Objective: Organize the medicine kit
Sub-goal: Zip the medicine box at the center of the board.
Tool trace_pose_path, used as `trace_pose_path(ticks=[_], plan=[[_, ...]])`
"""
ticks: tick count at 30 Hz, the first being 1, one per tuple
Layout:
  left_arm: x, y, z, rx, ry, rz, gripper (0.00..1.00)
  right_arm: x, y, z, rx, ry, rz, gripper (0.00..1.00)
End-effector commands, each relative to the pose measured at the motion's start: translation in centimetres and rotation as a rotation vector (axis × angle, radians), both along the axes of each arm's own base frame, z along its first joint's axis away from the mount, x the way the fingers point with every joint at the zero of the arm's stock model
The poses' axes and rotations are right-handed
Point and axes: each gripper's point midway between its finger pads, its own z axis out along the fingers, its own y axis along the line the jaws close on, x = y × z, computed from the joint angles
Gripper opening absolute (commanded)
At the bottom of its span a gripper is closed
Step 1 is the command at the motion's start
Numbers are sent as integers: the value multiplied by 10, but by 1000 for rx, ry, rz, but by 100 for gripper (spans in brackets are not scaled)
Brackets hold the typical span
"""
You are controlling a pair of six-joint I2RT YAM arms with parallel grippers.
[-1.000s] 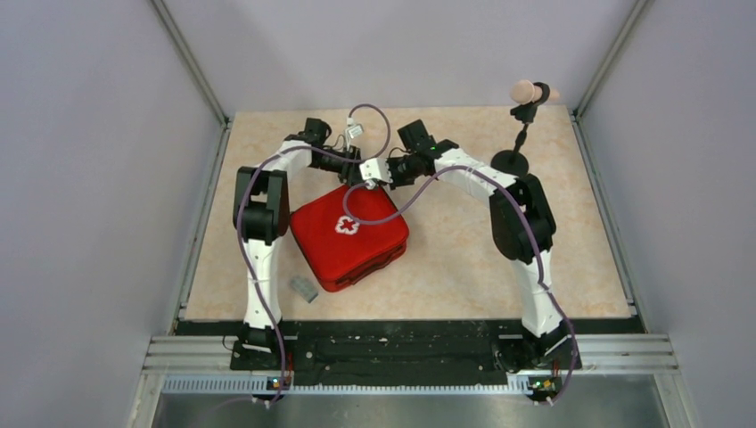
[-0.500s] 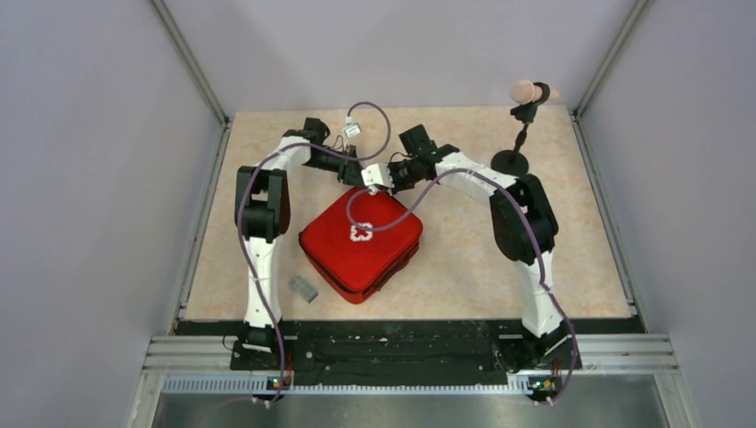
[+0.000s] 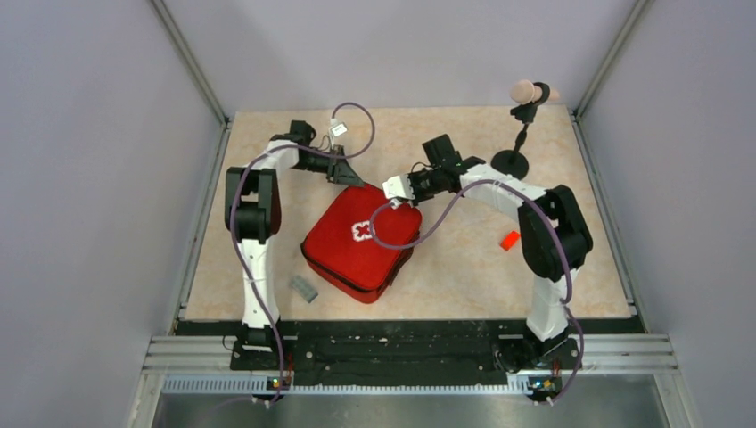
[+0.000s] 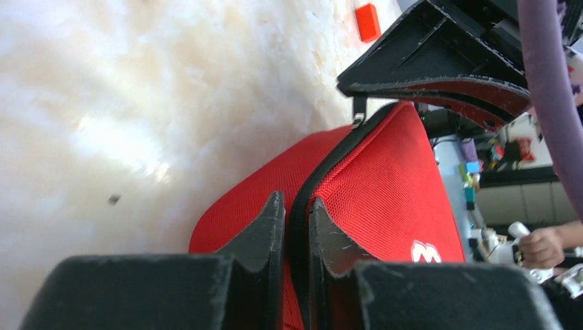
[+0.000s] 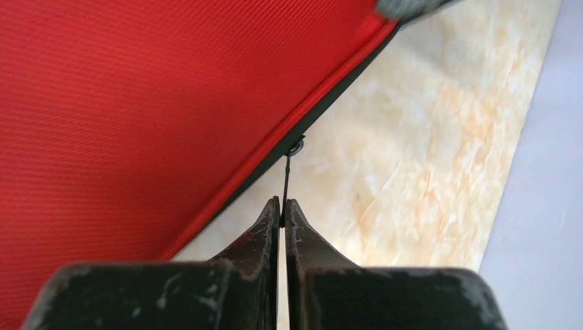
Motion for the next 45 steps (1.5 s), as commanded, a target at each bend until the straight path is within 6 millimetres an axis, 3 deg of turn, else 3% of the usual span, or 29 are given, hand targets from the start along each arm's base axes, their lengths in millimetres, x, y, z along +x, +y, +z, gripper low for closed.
trace_pose_path(ticks=[1, 9, 16, 21, 27, 28, 30, 33, 35, 39, 40, 42, 45], plan=[[19, 60, 10, 57, 104, 193, 0, 3, -60, 7, -98, -4, -124, 0], [31, 73, 10, 74, 92, 243, 0, -32, -78, 11, -144, 13, -28, 0], [45, 106, 8, 126, 81, 335, 0, -37, -100, 12, -150, 66, -115, 0], [47, 125, 10, 164, 91, 402, 0, -46, -100, 13, -95, 132, -196, 0], [41, 141, 27, 205, 92, 507, 0, -56, -96, 10, -19, 216, -289, 0], [38, 140, 32, 200, 81, 513, 7, -57, -96, 8, -16, 212, -292, 0], [35, 134, 49, 151, 9, 509, 38, -54, -96, 5, -12, 193, -297, 0], [47, 119, 71, 118, -203, 503, 63, -40, -93, 5, -3, 155, -306, 0], [55, 100, 78, 70, -235, 465, 67, -28, -89, 6, 1, 136, -304, 0], [73, 58, 69, 50, -169, 361, 67, -9, -79, 15, 19, 114, -301, 0], [77, 52, 67, 46, -173, 343, 67, -6, -76, 19, 35, 117, -300, 6], [75, 29, 65, 25, -178, 287, 69, -9, -69, 24, 68, 148, -275, 28], [65, 10, 62, -16, -165, 200, 73, -22, -57, 16, 105, 237, -228, 45]])
